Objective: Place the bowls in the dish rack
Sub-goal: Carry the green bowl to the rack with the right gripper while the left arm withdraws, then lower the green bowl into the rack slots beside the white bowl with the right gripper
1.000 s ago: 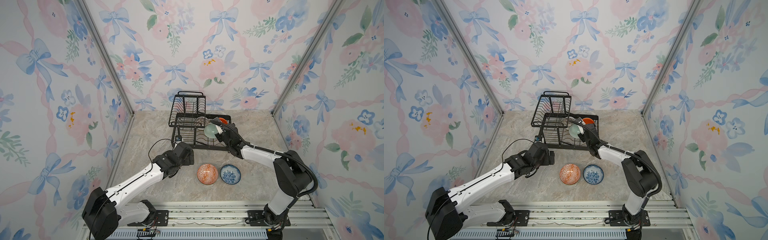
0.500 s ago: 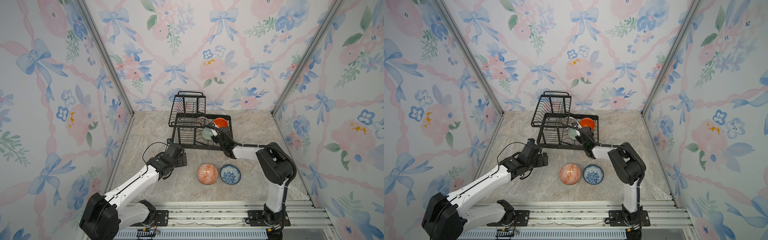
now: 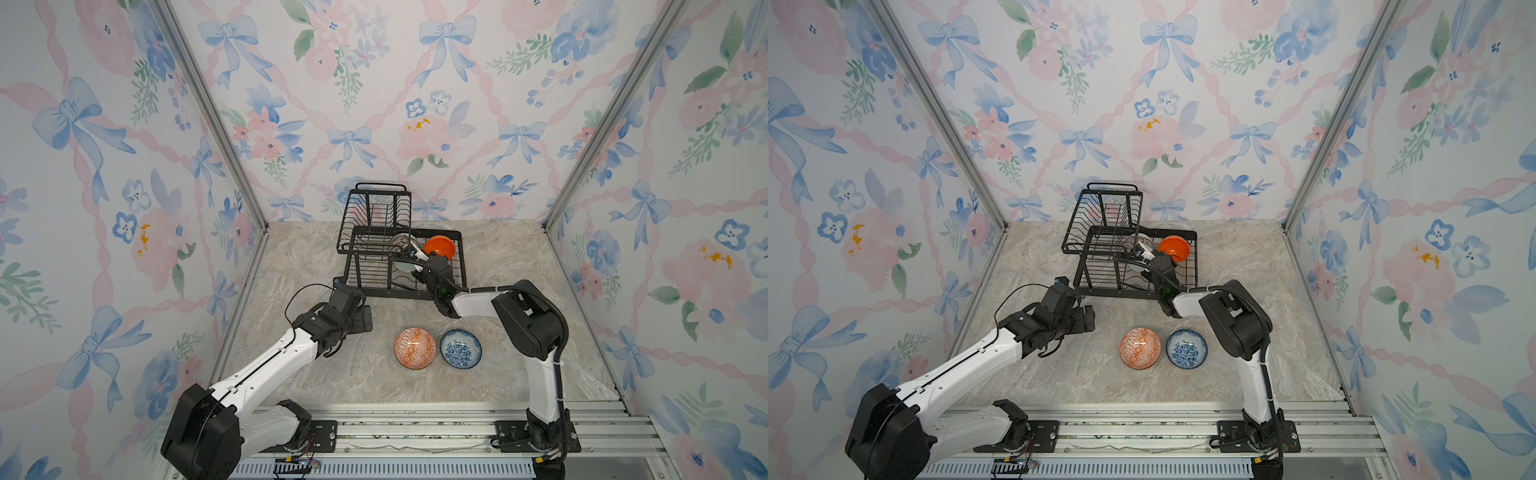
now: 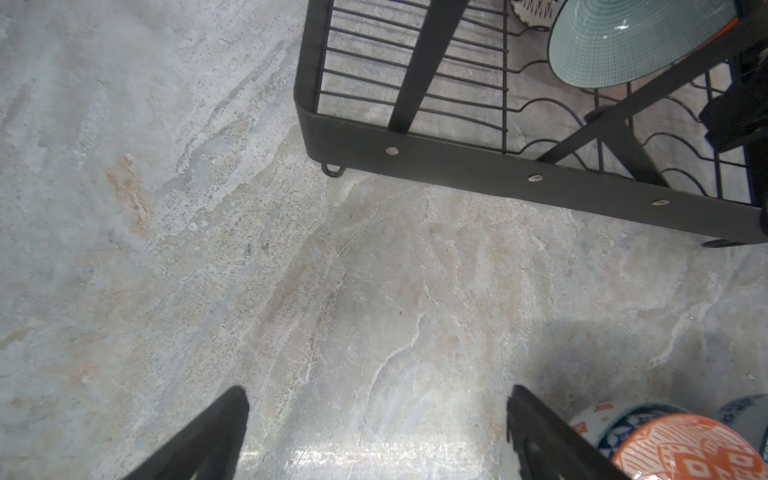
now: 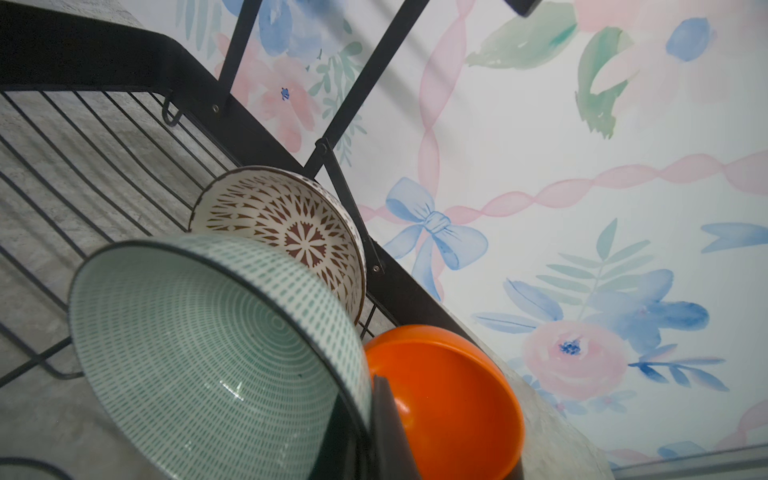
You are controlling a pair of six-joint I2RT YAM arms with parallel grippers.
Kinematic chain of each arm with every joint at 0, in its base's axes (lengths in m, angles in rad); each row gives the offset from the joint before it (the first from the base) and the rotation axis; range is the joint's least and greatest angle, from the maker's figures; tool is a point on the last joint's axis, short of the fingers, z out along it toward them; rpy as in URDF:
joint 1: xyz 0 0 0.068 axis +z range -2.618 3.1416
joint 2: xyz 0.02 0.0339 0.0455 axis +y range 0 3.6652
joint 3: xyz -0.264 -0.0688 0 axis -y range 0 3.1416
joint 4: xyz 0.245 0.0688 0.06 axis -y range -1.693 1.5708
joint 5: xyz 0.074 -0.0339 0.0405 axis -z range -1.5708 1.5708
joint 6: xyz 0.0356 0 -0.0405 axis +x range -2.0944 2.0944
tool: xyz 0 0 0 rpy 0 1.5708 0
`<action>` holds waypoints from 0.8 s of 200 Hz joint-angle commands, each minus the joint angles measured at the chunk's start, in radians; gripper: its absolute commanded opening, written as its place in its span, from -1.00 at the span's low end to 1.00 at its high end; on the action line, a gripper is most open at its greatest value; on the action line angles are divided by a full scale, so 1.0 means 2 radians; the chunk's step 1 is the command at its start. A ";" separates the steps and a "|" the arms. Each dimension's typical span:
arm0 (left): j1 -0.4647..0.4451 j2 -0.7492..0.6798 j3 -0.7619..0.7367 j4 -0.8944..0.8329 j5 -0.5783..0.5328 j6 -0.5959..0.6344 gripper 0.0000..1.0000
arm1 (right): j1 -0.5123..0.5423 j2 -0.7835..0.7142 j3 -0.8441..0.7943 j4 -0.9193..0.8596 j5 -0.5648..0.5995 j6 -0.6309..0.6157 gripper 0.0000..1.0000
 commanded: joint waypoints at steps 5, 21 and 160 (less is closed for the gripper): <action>0.006 0.005 0.003 0.002 0.007 0.014 0.96 | 0.007 0.019 0.031 0.079 0.017 -0.024 -1.00; 0.007 0.008 0.005 0.003 0.010 0.018 0.96 | 0.010 0.030 0.036 0.098 0.021 -0.039 -1.00; 0.023 0.026 0.005 0.005 0.021 0.029 0.96 | 0.017 0.060 0.053 0.096 -0.001 -0.053 -1.00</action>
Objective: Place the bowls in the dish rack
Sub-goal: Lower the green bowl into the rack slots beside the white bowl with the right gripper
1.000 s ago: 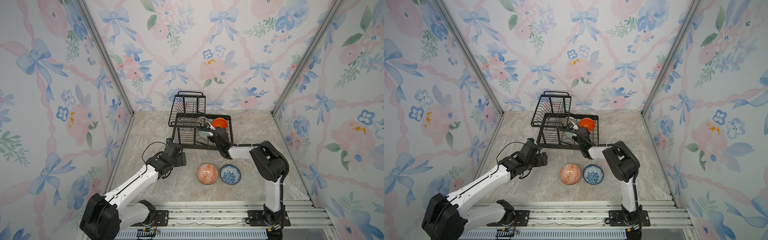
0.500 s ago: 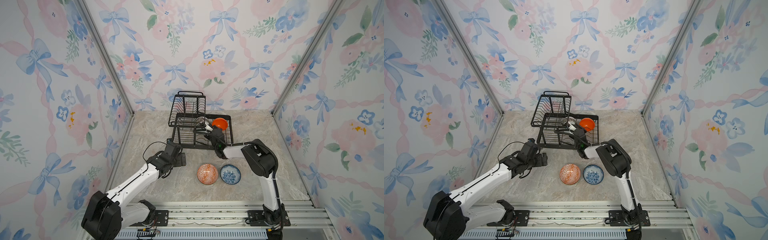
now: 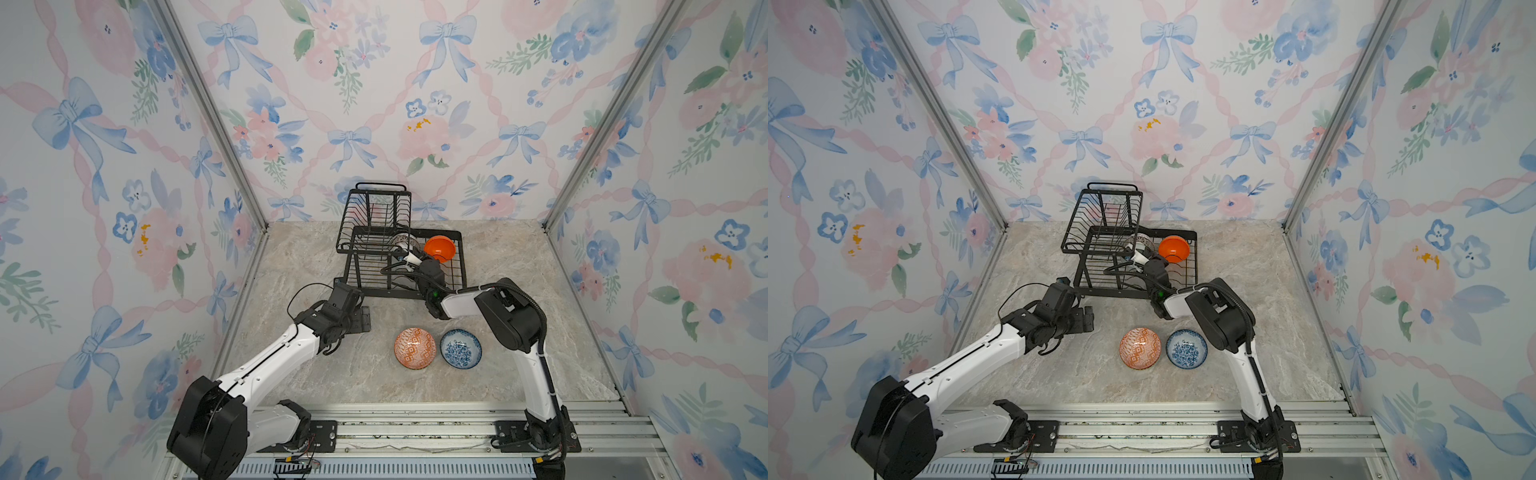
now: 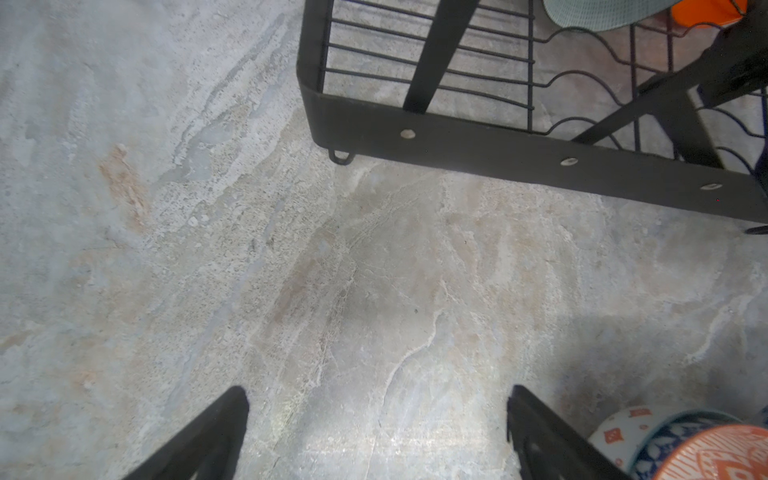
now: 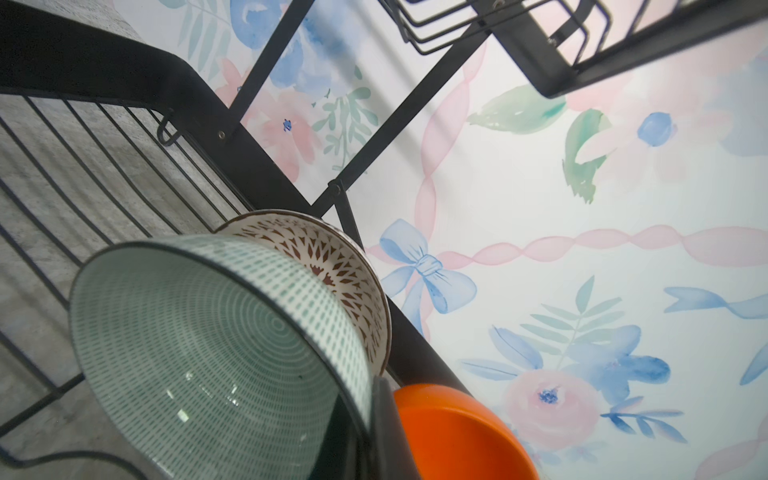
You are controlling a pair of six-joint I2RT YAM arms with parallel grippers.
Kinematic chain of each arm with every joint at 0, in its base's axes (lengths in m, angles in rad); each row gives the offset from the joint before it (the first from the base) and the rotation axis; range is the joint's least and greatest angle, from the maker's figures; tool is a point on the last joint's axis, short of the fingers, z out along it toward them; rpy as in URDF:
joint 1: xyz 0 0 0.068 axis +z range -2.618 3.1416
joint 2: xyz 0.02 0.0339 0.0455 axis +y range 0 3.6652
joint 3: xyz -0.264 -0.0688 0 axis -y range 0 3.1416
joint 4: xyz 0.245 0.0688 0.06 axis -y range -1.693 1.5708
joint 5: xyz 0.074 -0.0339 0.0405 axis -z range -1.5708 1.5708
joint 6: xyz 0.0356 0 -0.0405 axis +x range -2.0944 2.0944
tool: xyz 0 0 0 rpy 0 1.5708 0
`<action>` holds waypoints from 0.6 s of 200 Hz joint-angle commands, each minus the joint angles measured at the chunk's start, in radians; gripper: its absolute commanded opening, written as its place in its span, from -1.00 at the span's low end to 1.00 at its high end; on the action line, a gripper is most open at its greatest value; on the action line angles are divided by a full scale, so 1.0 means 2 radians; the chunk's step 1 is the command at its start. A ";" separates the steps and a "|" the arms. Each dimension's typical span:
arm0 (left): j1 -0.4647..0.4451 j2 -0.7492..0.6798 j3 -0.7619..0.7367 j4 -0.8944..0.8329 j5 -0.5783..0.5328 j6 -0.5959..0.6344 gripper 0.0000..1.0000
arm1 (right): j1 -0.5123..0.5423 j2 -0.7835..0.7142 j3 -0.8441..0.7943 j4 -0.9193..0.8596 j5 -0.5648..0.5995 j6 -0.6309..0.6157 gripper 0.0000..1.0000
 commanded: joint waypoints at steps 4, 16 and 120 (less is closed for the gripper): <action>0.004 0.003 0.004 0.005 0.005 0.008 0.96 | 0.001 -0.007 0.013 0.010 -0.012 0.020 -1.00; 0.003 0.003 0.004 0.005 0.006 0.008 0.96 | 0.001 -0.012 0.009 0.001 -0.014 0.027 -1.00; 0.005 -0.018 -0.006 0.005 0.007 0.006 0.96 | 0.000 -0.054 -0.011 -0.063 -0.010 0.049 -1.00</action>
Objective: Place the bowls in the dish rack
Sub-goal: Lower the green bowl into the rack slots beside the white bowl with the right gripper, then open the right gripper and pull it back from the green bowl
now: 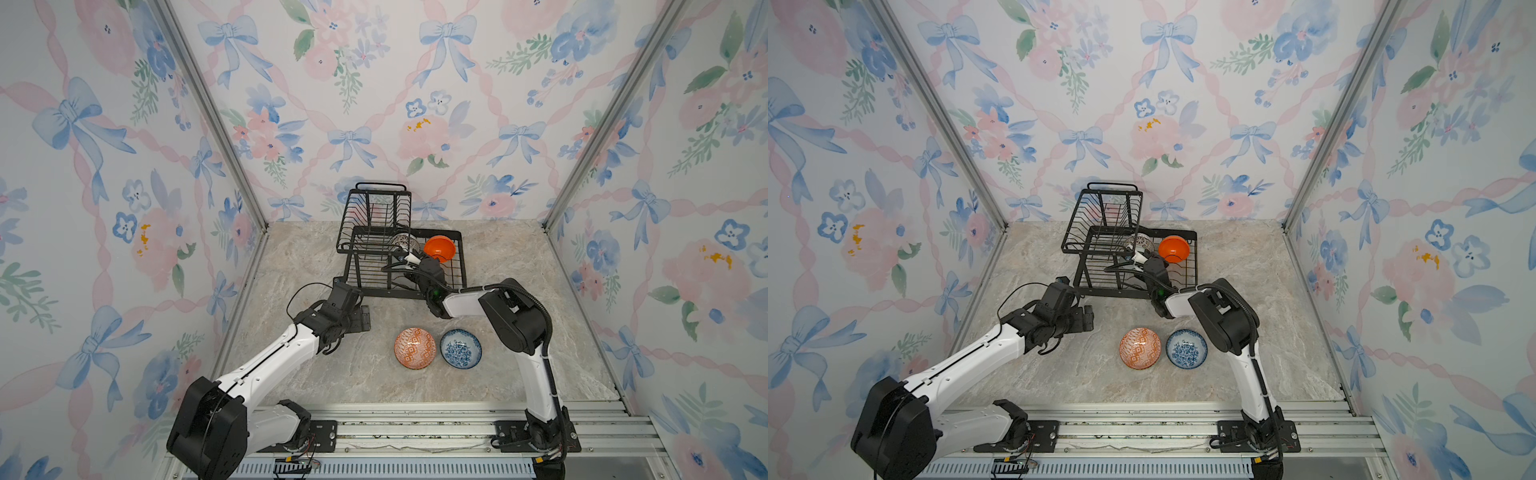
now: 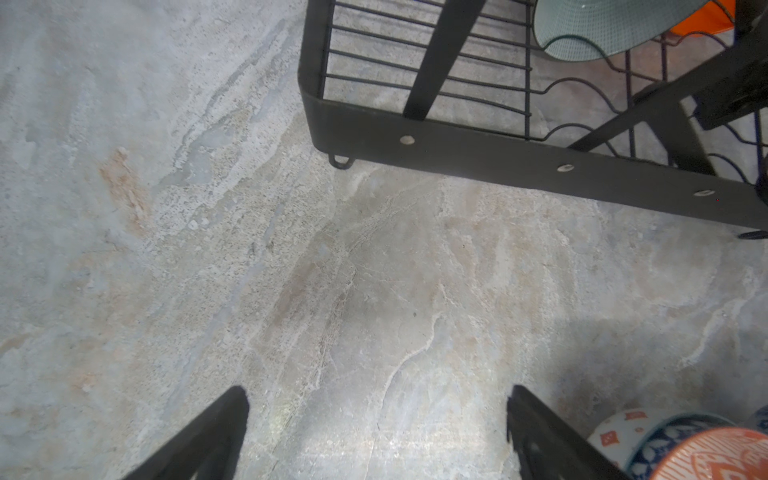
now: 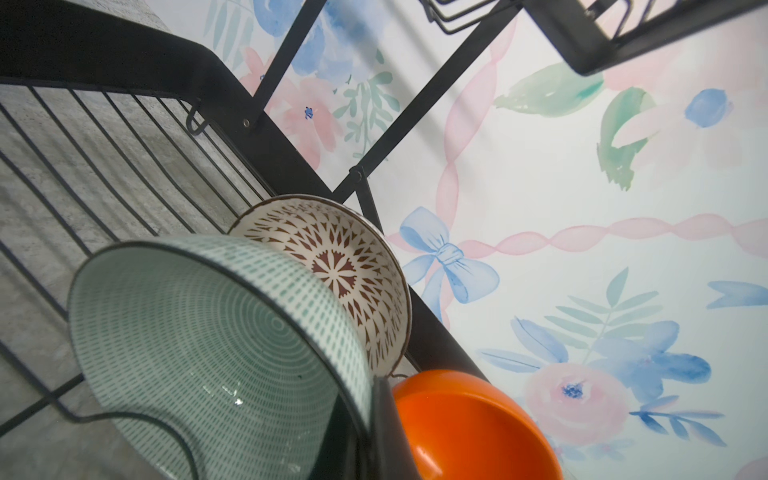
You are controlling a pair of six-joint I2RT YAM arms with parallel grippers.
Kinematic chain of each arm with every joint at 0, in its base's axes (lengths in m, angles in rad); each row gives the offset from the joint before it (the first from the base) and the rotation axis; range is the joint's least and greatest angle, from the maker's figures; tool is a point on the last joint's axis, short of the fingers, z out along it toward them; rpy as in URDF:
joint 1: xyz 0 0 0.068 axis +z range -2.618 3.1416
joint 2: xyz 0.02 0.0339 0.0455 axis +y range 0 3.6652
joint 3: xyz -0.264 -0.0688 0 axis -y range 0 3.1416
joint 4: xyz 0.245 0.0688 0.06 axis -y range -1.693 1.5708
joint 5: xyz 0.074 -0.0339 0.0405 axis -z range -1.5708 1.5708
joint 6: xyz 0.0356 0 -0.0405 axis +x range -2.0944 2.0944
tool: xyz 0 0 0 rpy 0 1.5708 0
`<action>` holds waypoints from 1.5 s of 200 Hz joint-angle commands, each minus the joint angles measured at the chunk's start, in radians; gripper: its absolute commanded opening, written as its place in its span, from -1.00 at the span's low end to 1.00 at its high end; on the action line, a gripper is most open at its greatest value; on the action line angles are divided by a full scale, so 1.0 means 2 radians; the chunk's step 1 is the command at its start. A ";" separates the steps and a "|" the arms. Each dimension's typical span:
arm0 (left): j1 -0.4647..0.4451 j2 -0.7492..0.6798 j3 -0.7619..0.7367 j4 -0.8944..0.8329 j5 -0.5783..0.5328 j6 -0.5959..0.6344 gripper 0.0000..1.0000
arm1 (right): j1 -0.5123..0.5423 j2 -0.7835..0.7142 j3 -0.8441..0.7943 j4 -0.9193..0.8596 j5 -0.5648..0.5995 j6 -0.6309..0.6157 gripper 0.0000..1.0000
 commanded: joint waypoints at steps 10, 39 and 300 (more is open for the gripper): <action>0.003 -0.019 -0.008 0.001 0.006 0.005 0.96 | 0.001 -0.035 -0.004 -0.008 0.004 0.022 -1.00; 0.004 -0.023 -0.008 0.001 0.004 0.006 0.96 | 0.001 -0.037 -0.001 -0.017 0.009 0.024 -0.96; 0.002 -0.092 -0.054 0.002 0.002 0.014 0.96 | 0.002 -0.152 -0.096 -0.087 0.039 0.058 0.93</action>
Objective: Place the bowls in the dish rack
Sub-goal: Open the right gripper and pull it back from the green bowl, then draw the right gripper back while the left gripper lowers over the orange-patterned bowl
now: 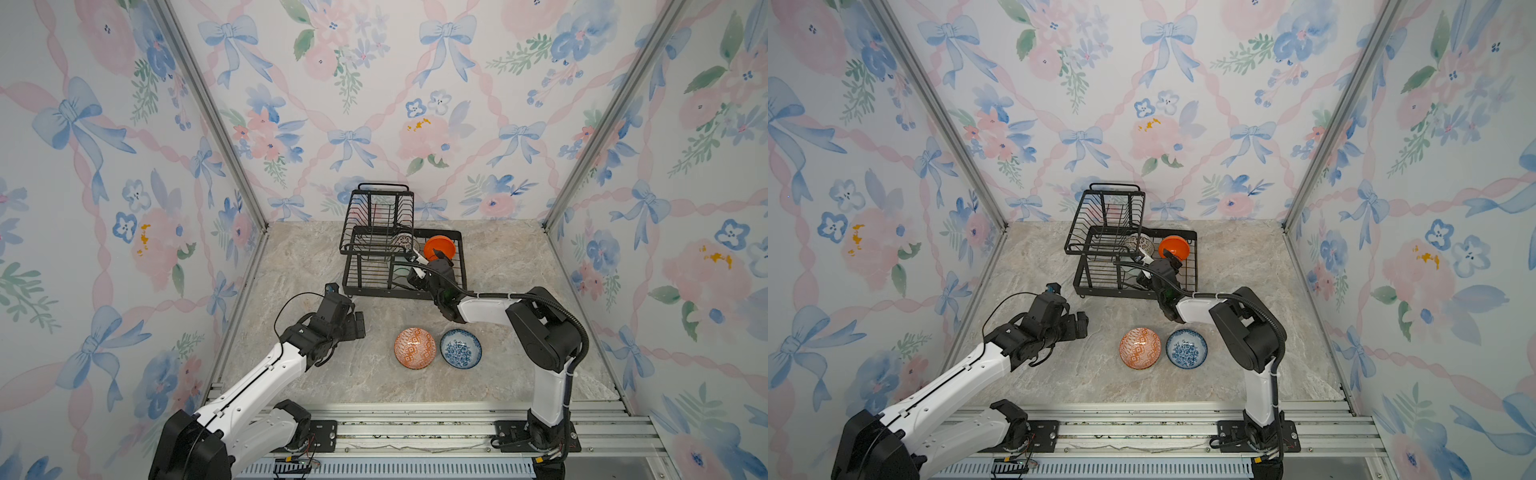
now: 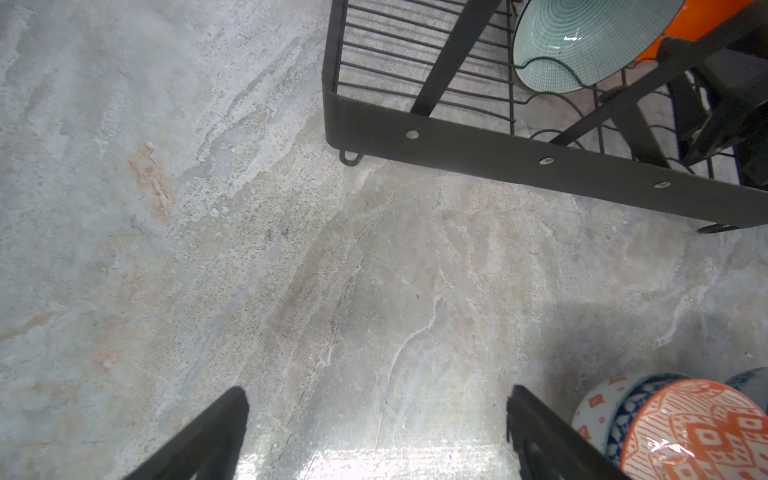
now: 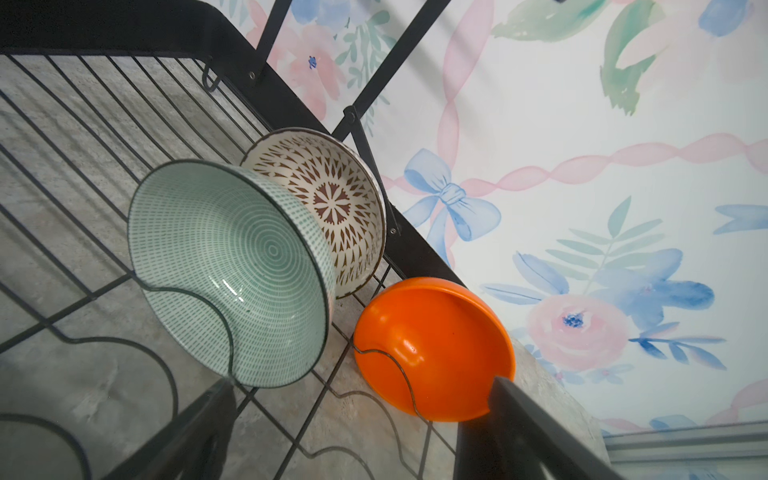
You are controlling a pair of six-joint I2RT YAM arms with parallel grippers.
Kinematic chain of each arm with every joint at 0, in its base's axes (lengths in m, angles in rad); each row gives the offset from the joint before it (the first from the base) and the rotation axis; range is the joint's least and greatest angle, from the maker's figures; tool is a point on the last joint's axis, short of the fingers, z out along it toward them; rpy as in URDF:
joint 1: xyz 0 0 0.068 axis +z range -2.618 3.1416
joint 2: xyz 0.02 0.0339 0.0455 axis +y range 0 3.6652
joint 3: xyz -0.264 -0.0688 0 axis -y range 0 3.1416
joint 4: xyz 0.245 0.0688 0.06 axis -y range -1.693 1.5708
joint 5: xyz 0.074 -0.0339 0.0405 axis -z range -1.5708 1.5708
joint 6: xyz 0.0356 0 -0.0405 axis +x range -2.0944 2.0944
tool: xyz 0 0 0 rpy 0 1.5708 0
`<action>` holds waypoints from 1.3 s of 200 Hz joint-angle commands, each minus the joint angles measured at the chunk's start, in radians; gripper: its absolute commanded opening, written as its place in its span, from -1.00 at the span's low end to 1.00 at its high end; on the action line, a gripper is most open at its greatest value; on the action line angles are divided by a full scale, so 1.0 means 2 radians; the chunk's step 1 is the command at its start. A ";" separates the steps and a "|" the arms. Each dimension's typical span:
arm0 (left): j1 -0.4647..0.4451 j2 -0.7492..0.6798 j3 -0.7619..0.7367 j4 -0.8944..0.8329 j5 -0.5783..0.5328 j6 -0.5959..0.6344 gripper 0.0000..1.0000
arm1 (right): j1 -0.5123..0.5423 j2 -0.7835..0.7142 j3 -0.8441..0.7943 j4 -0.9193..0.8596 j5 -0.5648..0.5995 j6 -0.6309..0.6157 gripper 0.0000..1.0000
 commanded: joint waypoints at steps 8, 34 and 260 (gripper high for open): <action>0.002 -0.005 -0.002 -0.002 0.003 0.014 0.96 | 0.001 -0.030 -0.013 0.030 0.036 -0.020 0.93; 0.002 -0.001 0.001 -0.001 0.007 0.018 0.96 | -0.002 -0.023 -0.015 0.050 0.054 -0.067 0.94; -0.148 0.096 0.098 -0.002 -0.019 0.027 0.96 | 0.002 -0.446 -0.037 -0.564 0.040 0.263 0.93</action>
